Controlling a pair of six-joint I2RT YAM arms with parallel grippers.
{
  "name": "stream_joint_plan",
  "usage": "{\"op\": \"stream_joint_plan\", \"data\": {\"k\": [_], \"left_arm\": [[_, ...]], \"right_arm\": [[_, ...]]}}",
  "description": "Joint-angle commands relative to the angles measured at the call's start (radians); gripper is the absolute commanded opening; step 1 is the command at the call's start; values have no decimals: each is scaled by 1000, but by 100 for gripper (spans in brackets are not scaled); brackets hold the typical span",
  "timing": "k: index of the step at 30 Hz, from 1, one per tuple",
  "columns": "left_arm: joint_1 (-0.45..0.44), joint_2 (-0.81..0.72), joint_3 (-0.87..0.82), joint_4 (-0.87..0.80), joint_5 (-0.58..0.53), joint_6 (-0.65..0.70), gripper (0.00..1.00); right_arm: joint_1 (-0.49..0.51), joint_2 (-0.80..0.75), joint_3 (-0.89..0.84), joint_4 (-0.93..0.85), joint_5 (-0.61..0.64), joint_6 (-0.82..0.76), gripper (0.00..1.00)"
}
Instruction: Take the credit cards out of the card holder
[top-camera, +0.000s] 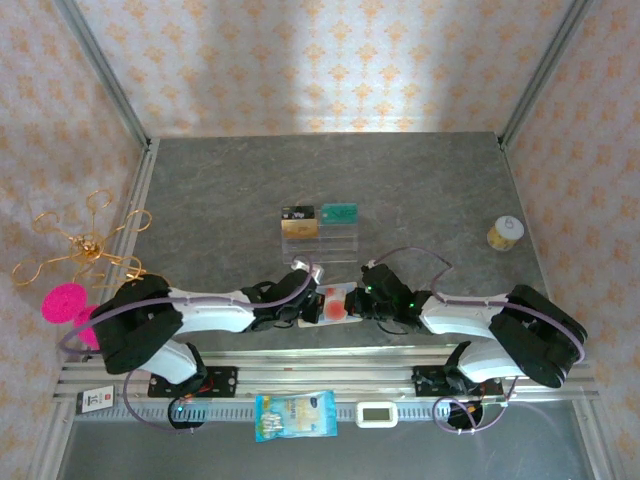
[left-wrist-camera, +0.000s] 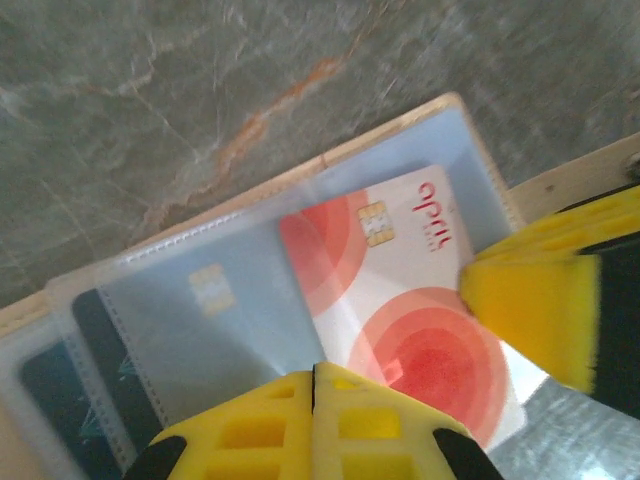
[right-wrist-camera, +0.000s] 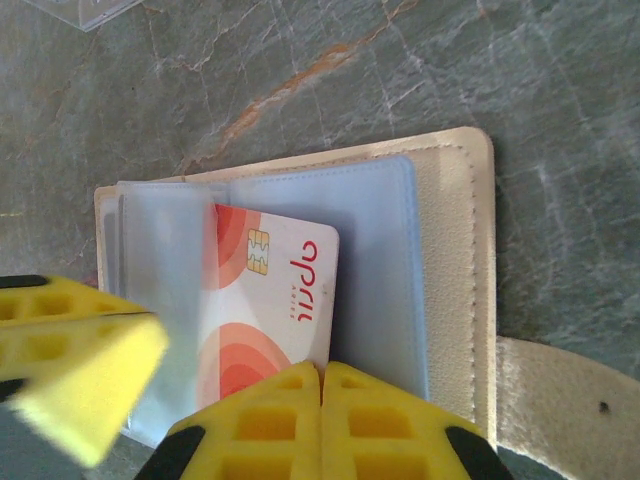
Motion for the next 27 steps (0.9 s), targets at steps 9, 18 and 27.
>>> {"op": "stream_joint_plan", "data": {"k": [9,18,27], "left_arm": [[-5,20,34,2,30,25,0],[-18,27,56,-10,39,25,0],[-20,83,82,-53,26,56,0]], "right_arm": [[0,3,-14,-1,10,-24,0],[0,1,-12,0,9,-23,1],[0,0,-17,27,-9,-11,15]]}}
